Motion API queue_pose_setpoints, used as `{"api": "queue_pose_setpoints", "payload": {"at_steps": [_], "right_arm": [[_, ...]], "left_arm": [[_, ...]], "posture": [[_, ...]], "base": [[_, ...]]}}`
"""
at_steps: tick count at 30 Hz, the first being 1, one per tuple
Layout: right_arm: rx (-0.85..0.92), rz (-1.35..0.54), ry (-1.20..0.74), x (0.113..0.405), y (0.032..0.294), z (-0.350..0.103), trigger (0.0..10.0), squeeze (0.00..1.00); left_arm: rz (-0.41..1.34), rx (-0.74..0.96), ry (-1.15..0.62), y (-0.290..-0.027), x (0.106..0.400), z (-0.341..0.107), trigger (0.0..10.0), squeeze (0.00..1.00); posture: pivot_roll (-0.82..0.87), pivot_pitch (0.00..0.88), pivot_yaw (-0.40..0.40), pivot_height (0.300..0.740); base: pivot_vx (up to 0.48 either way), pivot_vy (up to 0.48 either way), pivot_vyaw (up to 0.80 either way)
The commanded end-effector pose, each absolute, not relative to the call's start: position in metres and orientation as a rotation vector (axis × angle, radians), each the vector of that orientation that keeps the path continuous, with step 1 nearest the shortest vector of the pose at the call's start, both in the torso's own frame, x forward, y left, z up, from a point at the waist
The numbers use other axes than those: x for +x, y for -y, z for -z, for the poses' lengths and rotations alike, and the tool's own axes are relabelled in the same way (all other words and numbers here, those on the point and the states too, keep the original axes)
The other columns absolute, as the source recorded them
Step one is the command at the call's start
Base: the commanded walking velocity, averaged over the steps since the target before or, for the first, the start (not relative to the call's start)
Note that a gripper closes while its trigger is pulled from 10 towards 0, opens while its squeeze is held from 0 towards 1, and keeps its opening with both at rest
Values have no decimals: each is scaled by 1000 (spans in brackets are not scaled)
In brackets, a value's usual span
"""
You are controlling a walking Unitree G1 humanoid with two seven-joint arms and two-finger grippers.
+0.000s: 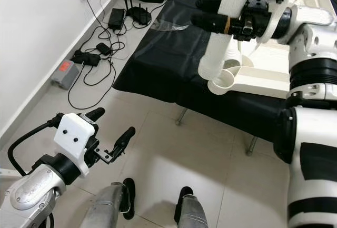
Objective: Building children table
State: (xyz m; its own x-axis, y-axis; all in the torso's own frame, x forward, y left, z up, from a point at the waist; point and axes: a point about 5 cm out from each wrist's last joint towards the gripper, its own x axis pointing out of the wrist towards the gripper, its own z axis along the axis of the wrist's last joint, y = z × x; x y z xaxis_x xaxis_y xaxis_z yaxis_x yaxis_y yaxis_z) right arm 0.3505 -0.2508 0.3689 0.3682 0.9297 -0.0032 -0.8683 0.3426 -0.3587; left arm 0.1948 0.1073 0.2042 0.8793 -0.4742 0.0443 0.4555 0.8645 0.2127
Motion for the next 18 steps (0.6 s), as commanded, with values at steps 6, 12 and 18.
{"api": "queue_pose_setpoints", "payload": {"at_steps": [6,12,18], "right_arm": [[-260,-1051,278,339,287,-373,10000,0],[-248,-994,270,333,304,-370,10000,0],[-219,-1014,271,332,307,-359,10000,0]], "left_arm": [[506,204,84,-107,195,-203,10000,0],[506,207,82,-108,196,-204,10000,0],[518,214,88,-106,198,-204,10000,0]], "posture": [[240,312,26,740],[234,315,31,740],[235,315,35,740]], "base": [[0,0,0],[0,0,0],[0,0,0]]}}
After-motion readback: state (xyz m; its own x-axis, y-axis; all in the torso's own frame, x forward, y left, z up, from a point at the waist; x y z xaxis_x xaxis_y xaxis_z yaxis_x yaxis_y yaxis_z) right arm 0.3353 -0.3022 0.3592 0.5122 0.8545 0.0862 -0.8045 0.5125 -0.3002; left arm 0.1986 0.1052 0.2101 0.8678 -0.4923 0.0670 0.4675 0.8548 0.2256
